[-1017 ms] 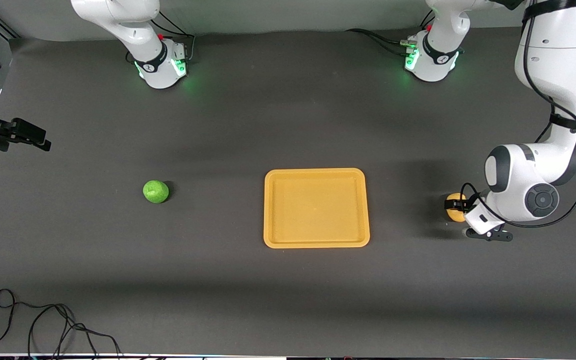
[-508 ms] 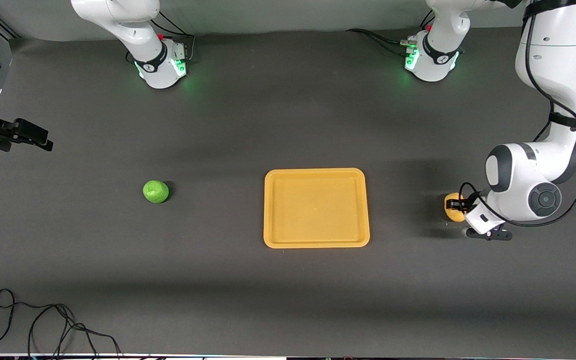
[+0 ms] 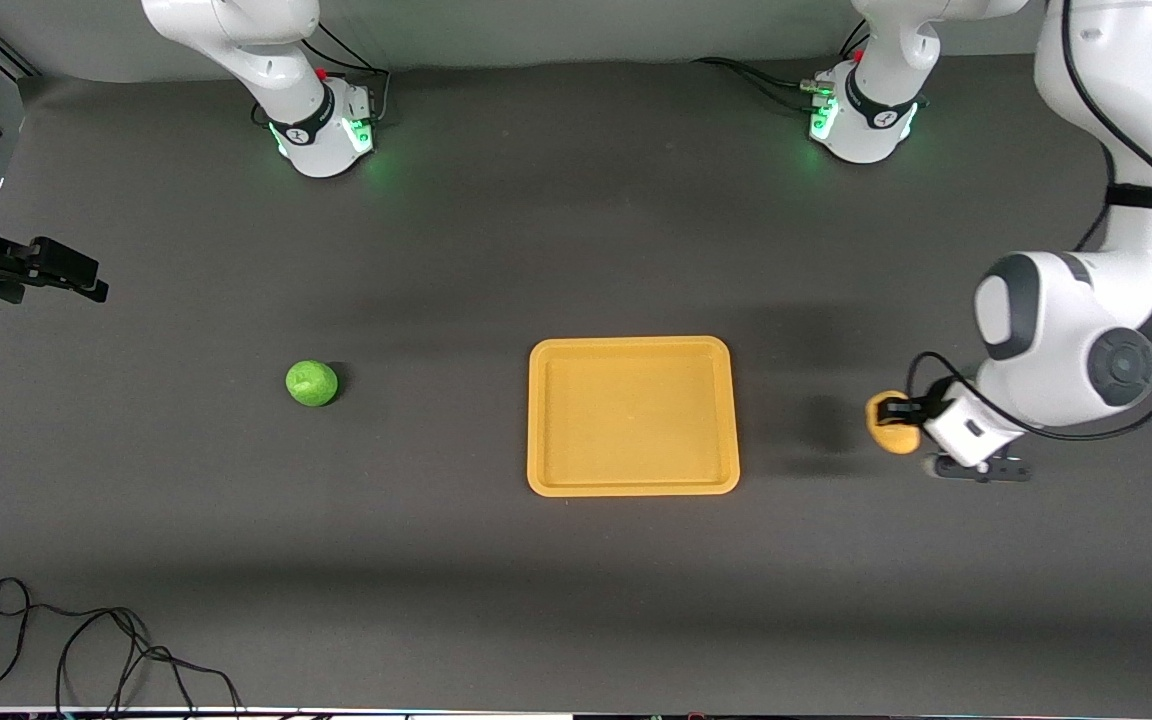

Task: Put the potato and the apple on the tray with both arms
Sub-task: 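Carry the potato with the left gripper over the yellow tray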

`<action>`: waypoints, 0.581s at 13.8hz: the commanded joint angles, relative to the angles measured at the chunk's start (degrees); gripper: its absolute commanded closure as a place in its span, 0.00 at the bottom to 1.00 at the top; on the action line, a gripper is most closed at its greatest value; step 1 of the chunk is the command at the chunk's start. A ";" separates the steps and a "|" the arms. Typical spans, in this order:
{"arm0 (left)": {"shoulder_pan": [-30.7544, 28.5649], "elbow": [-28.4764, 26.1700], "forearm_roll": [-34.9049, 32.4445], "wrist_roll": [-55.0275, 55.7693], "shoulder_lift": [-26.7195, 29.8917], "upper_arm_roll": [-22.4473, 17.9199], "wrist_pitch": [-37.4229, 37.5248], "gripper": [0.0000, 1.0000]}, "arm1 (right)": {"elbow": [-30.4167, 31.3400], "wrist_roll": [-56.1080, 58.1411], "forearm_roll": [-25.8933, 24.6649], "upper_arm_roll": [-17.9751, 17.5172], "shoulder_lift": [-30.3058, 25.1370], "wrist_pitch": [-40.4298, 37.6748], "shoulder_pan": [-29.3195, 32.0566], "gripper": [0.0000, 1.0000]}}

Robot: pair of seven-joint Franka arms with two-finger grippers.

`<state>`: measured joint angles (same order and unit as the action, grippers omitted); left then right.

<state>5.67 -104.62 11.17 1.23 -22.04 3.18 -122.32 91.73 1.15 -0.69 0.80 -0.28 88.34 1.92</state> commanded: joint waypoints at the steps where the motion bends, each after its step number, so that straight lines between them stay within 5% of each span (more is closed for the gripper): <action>1: 4.95 3.61 1.05 11.56 -1.42 2.97 -0.29 0.65 | 0.73 0.61 -0.19 -0.01 -0.68 0.69 -0.16 0.00; 4: 11.71 9.51 0.52 17.14 -7.65 3.50 -0.46 0.66 | 0.64 0.26 -0.19 -0.19 -0.68 0.78 -0.95 0.00; 8: 14.45 9.87 0.35 17.49 -13.46 3.68 -4.59 0.67 | 0.47 0.26 -0.11 -0.19 -0.68 1.13 -1.74 0.00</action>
<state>19.56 -96.95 11.55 17.87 -32.16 7.45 -126.78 91.77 1.14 -0.69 0.38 -0.28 88.79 0.86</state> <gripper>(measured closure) 0.467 0.000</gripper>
